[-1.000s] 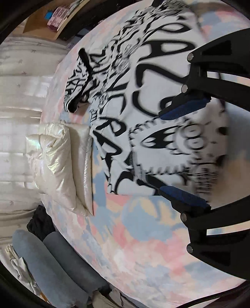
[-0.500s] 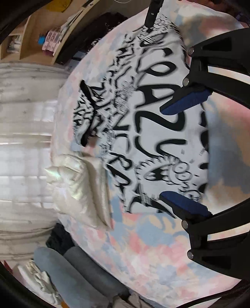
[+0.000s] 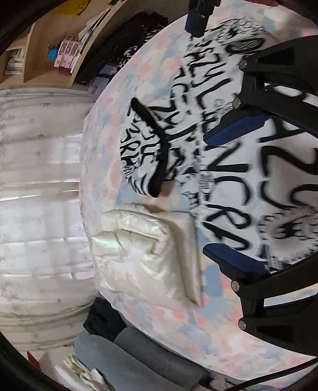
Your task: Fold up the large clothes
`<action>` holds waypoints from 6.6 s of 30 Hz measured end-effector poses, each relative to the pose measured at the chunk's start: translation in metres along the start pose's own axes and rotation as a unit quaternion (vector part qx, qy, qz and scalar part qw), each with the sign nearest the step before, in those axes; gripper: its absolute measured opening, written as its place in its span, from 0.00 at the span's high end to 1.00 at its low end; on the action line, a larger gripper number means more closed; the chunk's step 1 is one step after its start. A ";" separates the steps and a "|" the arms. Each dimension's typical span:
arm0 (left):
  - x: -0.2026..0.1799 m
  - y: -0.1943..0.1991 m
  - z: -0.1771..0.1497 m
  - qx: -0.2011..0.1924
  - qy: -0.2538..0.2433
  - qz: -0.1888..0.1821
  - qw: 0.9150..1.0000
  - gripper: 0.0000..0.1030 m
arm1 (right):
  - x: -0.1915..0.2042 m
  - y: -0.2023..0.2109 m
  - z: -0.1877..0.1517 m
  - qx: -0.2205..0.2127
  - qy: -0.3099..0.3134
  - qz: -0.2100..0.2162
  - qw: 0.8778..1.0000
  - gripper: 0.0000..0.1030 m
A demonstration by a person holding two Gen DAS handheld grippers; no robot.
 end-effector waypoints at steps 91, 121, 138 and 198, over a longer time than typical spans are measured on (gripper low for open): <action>0.000 -0.016 -0.059 0.132 0.225 -0.294 0.920 0.16 | -0.029 -0.003 -0.097 0.065 -0.317 0.208 0.923 0.00; -0.023 -0.113 -0.094 0.163 0.226 -0.182 0.943 0.98 | -0.062 -0.065 -0.013 -0.004 -0.133 0.087 0.987 0.92; -0.011 -0.095 -0.114 0.154 0.147 -0.137 0.967 0.94 | -0.049 -0.069 -0.108 0.099 -0.174 0.084 0.976 0.85; -0.043 0.104 -0.208 0.069 0.079 -0.048 0.993 0.39 | 0.059 0.052 -0.169 0.009 0.040 -0.019 0.999 0.38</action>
Point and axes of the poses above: each gripper's, at about its wrist camera, not at the fingertips, and y roughly against the way its jaws point, x to its left, z to its top, the point moved 5 cm from there along -y, roughly the way its jaws point, and after that the axes turned 13 degrees about -x, right-handed, at the moved point
